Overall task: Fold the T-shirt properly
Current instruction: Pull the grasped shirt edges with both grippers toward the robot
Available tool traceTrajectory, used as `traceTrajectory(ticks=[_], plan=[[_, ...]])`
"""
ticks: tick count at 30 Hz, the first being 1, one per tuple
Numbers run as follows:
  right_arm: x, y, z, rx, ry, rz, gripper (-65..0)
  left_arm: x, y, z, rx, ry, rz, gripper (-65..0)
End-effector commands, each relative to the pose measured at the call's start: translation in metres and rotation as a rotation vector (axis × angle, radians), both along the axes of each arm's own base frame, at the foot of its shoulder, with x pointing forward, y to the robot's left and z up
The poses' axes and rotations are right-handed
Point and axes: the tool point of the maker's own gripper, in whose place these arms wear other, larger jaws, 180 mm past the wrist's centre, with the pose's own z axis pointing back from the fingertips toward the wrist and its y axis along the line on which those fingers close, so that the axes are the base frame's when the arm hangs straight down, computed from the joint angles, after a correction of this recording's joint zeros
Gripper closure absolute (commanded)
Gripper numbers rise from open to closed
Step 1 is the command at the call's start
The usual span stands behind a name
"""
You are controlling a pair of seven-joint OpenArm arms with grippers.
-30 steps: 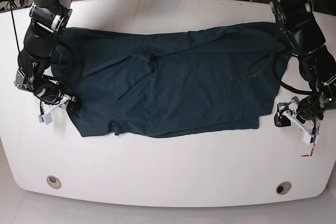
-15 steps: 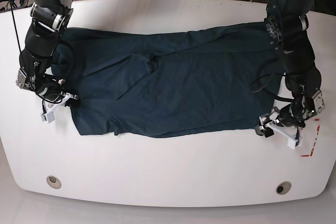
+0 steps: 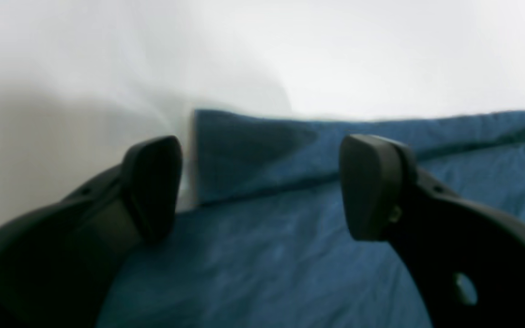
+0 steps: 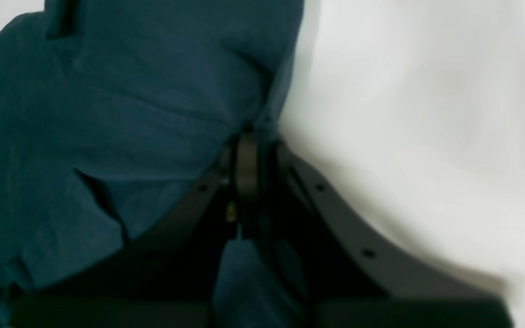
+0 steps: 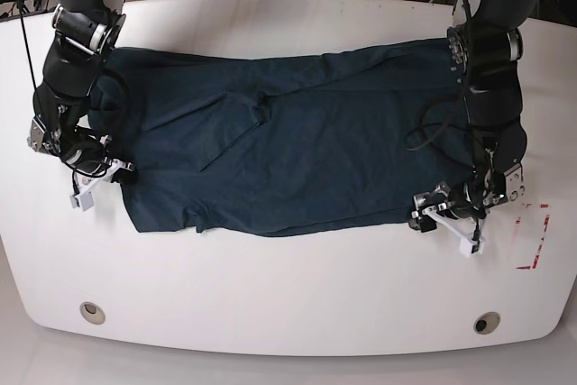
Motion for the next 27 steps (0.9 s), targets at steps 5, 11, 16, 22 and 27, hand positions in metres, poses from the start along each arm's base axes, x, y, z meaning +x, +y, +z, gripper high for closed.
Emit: traceTrajectory(ticks=[5, 11, 16, 22, 27], plan=[[0.002, -0.01, 0.006, -0.035, 0.011, 0.008, -3.3, 0.013, -0.007, 0.015, 0.021, -0.034, -0.03, -45.8], [0.002, -0.01, 0.006, -0.034, 0.009, 0.007, -3.0, 0.015, -0.002, 0.018, 0.022, -0.053, -0.016, -10.8], [0.003, -0.01, 0.007, -0.035, 0.008, 0.007, -1.7, 0.016, 0.016, 0.025, 0.047, -0.073, 0.005, 0.0], [0.01, -0.017, 0.035, -0.116, -0.028, 0.049, 0.0, 0.023, 0.018, 0.051, 0.071, -0.115, -0.014, 0.0], [0.016, -0.016, 0.073, -0.175, -0.111, 0.094, 0.0, 0.013, 0.043, 0.087, 0.1, -0.179, 0.028, 0.0]])
